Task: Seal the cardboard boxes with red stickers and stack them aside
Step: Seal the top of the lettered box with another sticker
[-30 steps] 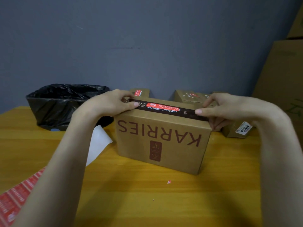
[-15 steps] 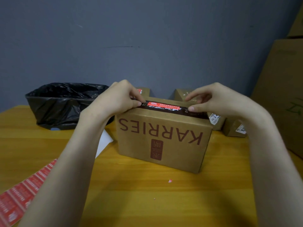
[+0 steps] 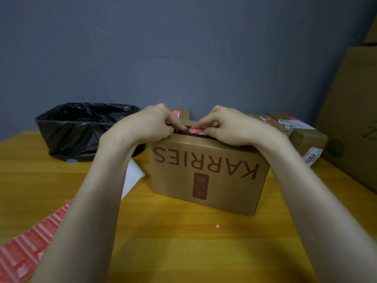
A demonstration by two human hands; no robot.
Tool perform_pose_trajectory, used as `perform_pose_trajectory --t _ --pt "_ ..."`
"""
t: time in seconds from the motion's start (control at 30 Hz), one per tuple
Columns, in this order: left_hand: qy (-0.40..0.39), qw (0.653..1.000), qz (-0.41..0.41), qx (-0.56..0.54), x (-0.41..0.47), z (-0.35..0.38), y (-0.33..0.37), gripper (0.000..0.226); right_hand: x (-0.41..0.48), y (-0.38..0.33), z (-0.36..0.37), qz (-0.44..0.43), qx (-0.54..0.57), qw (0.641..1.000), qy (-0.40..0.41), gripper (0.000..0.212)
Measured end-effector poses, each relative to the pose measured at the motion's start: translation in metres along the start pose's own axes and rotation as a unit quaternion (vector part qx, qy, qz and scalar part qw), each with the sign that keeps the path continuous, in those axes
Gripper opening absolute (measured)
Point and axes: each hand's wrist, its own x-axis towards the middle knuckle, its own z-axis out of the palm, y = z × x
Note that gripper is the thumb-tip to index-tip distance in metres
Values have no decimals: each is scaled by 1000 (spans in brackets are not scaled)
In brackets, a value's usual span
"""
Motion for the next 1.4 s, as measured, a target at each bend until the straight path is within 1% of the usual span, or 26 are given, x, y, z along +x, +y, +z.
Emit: perform_pose_trajectory --t 0.17,0.33,0.43,0.67,0.83,1.0,1.2,1.3,1.4 --pt "-4 1000 2 7 -2 -3 0 35 2 -2 -4 -20 -13 999 -35 32" --pt "-9 1000 3 16 -2 -3 0 36 -1 -1 -8 -9 5 998 -66 37" --pt "-12 1000 0 17 -2 -3 -1 37 0 -3 -6 -4 -13 997 -74 40" --pt "-29 999 -9 23 -3 -3 2 38 0 -5 -3 -3 -43 998 -51 40" --pt "-36 999 -9 1 -4 -2 2 39 -3 -2 -8 20 -16 998 -65 43" --pt "-45 999 -3 -23 -6 -3 1 37 -8 10 -12 57 -1 997 -55 43" --pt "-44 999 -5 -29 -7 -2 1 36 -17 23 -18 78 4 996 -49 46" --pt "-46 998 -8 -31 -7 -3 1 35 -22 27 -24 81 -2 995 -50 40" --pt "-41 999 -4 -26 -7 -3 1 36 -27 30 -25 67 12 997 -44 30"
